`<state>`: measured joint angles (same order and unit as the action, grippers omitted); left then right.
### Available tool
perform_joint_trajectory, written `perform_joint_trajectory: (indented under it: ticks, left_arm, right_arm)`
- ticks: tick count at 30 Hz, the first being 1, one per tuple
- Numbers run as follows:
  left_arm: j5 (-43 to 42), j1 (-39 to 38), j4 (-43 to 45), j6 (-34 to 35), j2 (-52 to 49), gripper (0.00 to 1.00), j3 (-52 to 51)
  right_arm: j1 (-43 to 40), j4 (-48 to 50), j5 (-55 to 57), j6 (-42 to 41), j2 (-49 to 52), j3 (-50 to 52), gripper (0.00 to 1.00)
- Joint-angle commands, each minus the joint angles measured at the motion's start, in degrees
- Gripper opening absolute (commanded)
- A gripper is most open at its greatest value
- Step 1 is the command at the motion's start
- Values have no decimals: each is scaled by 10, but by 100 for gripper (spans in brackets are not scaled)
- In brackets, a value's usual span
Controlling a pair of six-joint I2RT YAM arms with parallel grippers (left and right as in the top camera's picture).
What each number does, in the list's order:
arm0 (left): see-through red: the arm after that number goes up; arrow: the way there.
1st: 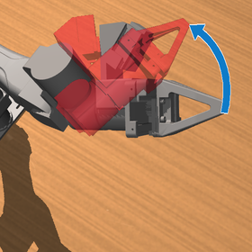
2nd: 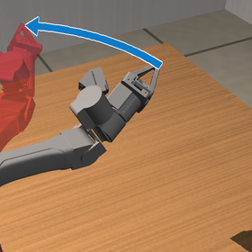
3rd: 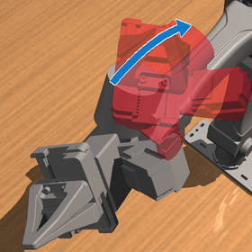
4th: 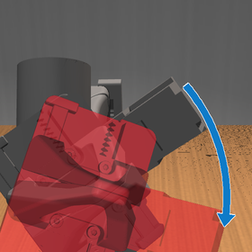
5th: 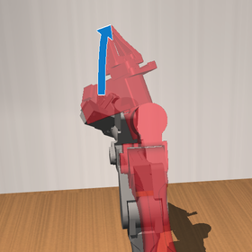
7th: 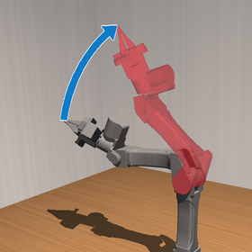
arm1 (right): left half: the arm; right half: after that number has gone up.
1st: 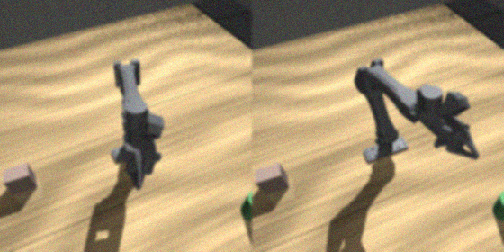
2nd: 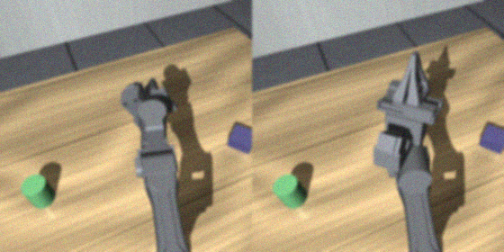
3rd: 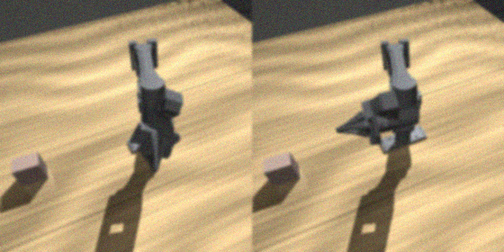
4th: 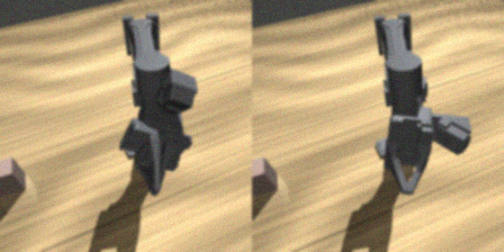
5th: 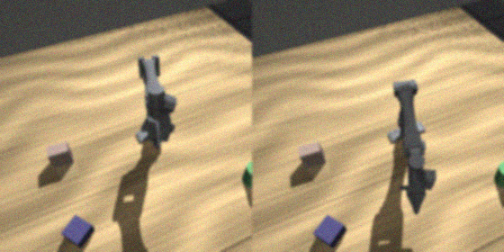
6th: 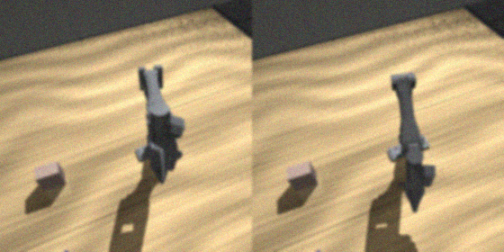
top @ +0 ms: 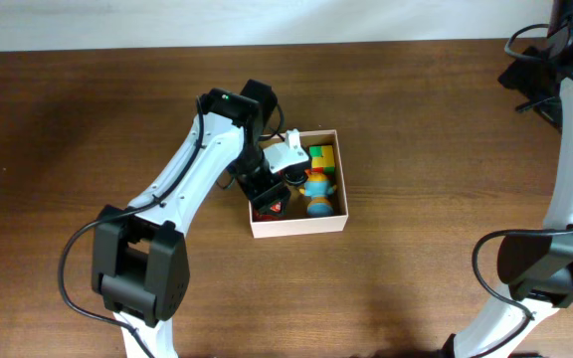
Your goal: Pack container
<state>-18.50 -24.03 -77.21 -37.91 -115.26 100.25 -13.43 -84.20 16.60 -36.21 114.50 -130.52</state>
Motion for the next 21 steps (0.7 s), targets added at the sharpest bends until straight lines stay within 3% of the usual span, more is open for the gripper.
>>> perform_joint_trajectory:
  ticks: [1,4,11,15,17,21]
  left_arm:
    - [-1,2,-1,11,37,77,41]
    - [21,4,6,33,54,79,58]
    - [292,18,57,269,100,86,75]
    - [335,46,76,349,127,87,75]
    - [342,80,80,379,139,93,75]
    - [299,159,81,390,145,98,74]
  right_arm:
    - [-1,0,3,-7,-7,-10,99]
    - [-1,0,3,-7,-7,-10,99]
    - [-1,0,3,-7,-7,-11,98]
    - [-1,0,3,-7,-7,-10,99]
    - [-1,0,3,-7,-7,-10,99]
    - [-1,0,3,-7,-7,-11,99]
